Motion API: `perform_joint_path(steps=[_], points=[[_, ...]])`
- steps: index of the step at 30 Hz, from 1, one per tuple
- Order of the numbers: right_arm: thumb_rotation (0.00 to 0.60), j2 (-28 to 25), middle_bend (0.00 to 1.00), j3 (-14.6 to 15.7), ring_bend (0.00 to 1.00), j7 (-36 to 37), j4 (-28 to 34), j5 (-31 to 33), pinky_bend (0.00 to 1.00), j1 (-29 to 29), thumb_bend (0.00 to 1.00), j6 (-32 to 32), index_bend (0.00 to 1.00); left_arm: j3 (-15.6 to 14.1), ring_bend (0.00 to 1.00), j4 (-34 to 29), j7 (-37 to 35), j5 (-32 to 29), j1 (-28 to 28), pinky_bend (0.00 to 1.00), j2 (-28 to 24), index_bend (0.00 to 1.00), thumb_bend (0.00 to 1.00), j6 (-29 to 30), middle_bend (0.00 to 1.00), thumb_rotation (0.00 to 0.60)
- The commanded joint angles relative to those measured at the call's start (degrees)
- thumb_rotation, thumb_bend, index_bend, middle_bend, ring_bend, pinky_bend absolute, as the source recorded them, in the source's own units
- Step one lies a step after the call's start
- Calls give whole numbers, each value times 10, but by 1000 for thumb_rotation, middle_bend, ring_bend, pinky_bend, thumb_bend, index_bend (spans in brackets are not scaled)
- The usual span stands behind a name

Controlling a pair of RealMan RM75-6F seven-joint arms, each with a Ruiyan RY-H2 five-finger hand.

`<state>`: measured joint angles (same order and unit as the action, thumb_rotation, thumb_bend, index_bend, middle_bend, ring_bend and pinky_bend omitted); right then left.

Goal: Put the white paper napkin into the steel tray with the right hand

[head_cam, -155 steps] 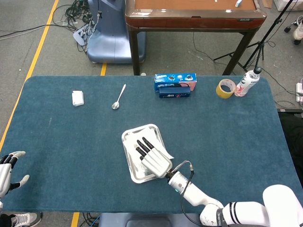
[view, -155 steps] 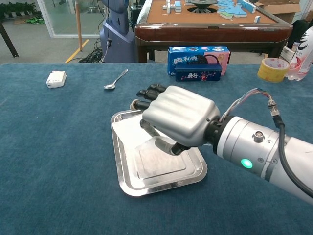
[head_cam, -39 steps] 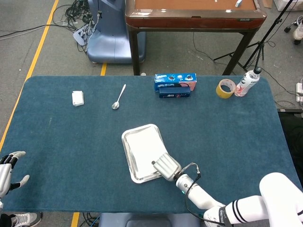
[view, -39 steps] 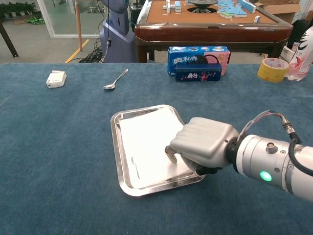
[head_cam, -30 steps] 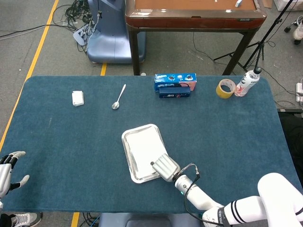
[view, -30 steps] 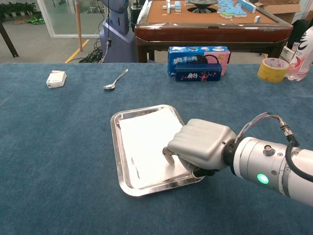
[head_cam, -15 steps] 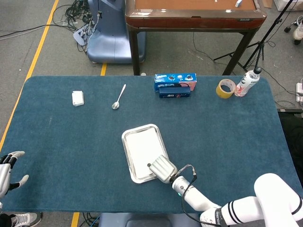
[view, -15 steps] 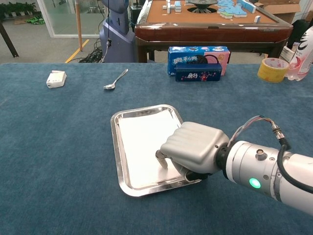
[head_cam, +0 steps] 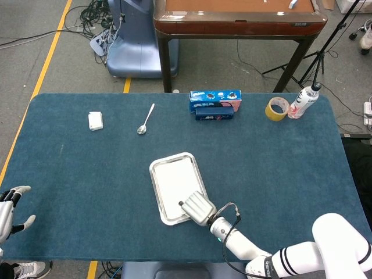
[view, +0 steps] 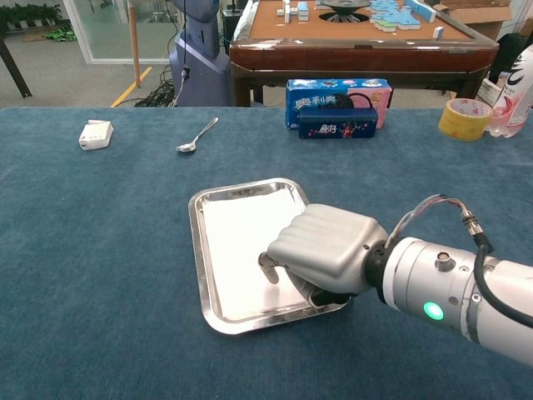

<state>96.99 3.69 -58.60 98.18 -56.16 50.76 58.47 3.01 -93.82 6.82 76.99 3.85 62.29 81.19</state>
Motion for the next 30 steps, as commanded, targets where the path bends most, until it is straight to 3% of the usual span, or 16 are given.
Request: perform_joint_path(steps=[1,10,12,14,17,20,24,27,30], points=[[600,-6,1000,-2,1000,3,8,-9,1000,-1,1000,5,353,0,212,0,1,0,0,324,0,238,197,-1,223,600],[600,-48,1000,-2,999,36,33,-89,1000,-19,986,46,353,0,212,0,2,0,0,324,1,238,198,-1,223,600],[600,-68,1000,-2,969,43,42,-109,999,-25,868,58,353,-1,212,-1,4,0,0,324,1,238,198,0,223,600],[600,-87,977,-2,906,48,51,-122,973,-31,685,67,353,-1,212,0,5,0,1,324,2,238,198,-1,223,600],[600,-127,809,0,750,53,73,-134,872,-42,404,80,353,-1,211,-1,8,-2,2,324,3,238,197,-3,223,600],[600,-167,580,3,508,60,95,-140,673,-56,211,94,353,-1,212,-1,11,-1,2,324,4,238,198,-3,223,600],[600,-218,354,14,251,87,119,-157,424,-82,156,115,353,-1,212,-2,16,0,2,324,6,238,197,-1,223,600],[600,-262,315,29,198,100,131,-173,278,-101,157,124,353,-2,212,-3,19,3,2,324,7,238,197,2,223,600],[600,-291,315,42,192,109,140,-187,236,-127,157,147,353,-3,212,-4,22,7,1,324,9,238,197,6,223,600]])
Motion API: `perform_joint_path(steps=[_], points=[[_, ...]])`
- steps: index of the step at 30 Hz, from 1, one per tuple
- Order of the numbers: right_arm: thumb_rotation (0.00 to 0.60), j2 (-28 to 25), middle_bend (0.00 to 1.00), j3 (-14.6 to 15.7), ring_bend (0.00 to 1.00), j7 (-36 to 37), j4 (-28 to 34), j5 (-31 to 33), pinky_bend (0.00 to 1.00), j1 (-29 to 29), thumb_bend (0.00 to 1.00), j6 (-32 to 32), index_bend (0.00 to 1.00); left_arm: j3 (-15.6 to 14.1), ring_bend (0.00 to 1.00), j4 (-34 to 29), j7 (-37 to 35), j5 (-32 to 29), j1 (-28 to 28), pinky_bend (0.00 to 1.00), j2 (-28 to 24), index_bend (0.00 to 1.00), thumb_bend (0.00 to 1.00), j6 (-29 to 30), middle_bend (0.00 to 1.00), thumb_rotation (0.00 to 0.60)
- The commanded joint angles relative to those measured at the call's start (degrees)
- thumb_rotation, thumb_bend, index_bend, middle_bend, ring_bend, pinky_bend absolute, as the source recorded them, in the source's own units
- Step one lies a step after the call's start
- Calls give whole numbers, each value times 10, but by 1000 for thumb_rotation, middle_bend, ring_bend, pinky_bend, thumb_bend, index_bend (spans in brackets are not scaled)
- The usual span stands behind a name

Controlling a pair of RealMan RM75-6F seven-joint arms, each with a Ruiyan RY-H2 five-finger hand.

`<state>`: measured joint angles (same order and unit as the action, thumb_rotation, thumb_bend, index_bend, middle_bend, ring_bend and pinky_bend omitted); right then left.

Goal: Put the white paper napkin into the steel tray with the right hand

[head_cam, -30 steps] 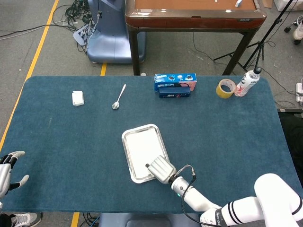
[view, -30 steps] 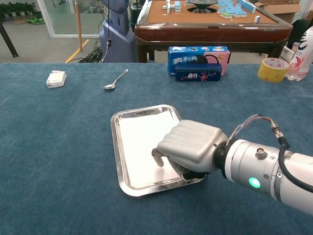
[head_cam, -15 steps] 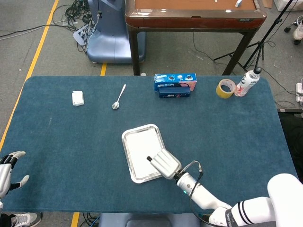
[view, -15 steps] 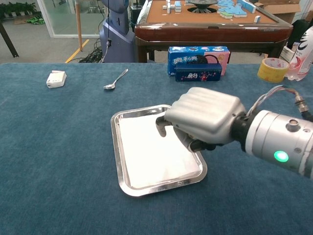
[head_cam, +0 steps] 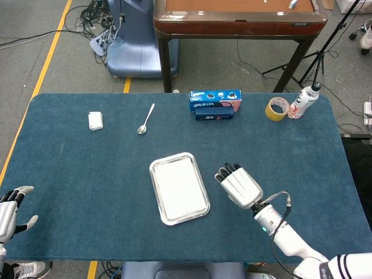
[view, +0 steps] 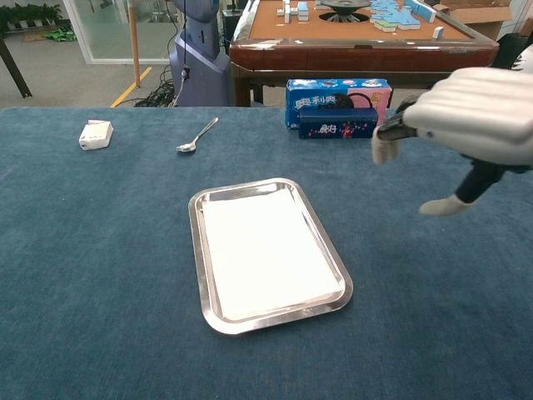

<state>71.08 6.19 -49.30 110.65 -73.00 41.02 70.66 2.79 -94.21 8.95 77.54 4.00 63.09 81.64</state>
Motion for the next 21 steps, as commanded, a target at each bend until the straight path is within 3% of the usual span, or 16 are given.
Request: perform_joint_path(steps=[1,10,21], points=[[600,-38,315,20,192,20,17,-22,236,-40,157,34,353,-1,212,-1,2,2,0,324,1,238,197,2,223,600],[600,-72,315,33,192,105,6,-56,236,-155,159,151,353,-2,212,17,-5,33,-1,325,18,238,197,24,223,600],[600,-70,315,13,192,263,-74,-93,236,-266,160,250,353,-4,212,23,-7,38,1,327,22,238,197,22,223,600]])
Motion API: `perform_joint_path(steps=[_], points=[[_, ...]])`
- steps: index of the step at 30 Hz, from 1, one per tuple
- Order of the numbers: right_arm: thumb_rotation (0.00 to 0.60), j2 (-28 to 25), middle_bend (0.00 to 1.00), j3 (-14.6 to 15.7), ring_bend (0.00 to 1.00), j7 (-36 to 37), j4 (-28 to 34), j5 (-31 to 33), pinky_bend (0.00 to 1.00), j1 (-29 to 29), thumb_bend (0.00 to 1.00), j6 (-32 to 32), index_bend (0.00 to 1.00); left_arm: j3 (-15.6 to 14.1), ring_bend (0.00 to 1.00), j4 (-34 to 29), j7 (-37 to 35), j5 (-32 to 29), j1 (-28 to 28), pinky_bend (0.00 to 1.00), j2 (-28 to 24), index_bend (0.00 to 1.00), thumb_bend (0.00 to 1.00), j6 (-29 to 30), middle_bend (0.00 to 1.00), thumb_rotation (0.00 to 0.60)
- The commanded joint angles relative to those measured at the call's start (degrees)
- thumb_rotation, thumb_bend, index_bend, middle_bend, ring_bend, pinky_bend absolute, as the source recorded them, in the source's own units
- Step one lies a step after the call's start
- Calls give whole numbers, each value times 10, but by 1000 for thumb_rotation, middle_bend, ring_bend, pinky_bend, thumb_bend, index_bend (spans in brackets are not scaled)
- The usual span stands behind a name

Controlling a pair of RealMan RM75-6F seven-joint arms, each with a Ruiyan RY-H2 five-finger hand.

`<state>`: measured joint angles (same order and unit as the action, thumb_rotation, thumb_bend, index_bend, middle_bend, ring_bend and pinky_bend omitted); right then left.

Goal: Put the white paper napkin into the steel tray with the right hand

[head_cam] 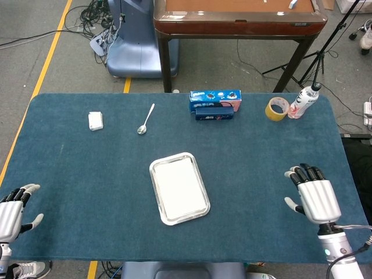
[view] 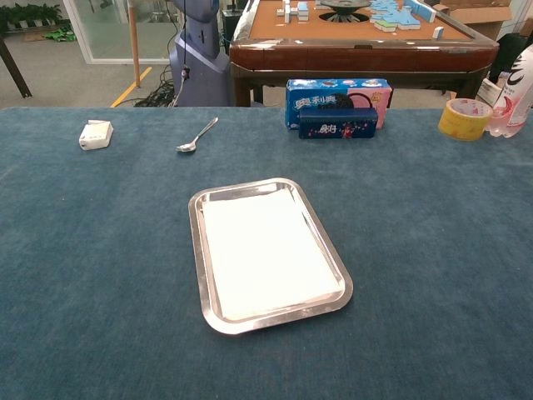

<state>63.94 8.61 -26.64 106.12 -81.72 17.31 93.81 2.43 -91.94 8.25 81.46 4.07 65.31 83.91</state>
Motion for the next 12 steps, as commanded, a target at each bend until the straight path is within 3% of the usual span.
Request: perform_joint_path(steps=[1,12], points=[[600,2,315,-14,192,48,-37,-4,236,-35,160,21,353,0,212,0,0,-2,0,327,0,238,198,-1,223,600],[600,-3,315,-51,192,105,-70,19,236,-44,160,-38,362,0,212,-6,3,-5,-1,326,-3,238,198,-2,223,600]])
